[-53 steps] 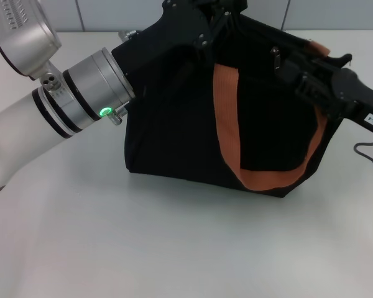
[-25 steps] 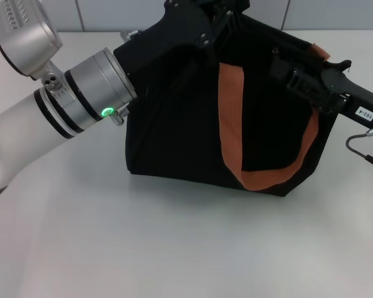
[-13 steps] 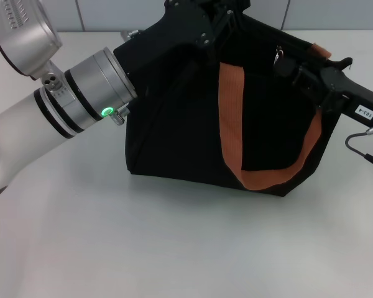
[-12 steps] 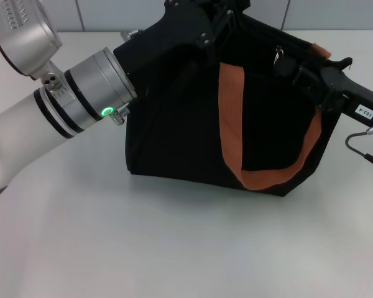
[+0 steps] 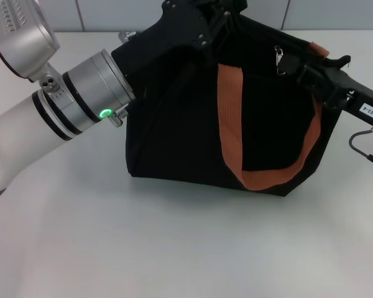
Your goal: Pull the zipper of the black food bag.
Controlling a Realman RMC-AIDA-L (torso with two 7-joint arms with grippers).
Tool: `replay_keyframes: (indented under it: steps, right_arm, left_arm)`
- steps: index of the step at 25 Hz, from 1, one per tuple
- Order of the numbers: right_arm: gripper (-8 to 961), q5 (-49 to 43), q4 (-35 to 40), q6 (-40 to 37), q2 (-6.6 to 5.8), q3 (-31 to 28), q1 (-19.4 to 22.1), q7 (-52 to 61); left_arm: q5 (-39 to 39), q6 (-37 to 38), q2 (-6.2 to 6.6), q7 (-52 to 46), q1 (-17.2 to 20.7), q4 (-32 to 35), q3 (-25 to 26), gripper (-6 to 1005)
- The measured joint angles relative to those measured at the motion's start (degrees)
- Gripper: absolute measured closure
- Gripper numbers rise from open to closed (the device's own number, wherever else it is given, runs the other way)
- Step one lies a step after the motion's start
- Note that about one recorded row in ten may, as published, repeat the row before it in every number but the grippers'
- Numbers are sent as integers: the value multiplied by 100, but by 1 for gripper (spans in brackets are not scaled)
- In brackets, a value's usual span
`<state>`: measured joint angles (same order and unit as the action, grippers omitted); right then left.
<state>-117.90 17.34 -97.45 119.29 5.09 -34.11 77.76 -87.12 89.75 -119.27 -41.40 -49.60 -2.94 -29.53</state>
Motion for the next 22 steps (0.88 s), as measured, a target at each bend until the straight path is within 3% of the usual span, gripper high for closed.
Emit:
replay_keyframes:
  steps: [22]
  right_arm:
    - [954, 5, 182, 18, -25, -22, 267, 238]
  left_arm:
    - [2, 18, 0, 0, 19, -5, 80, 978]
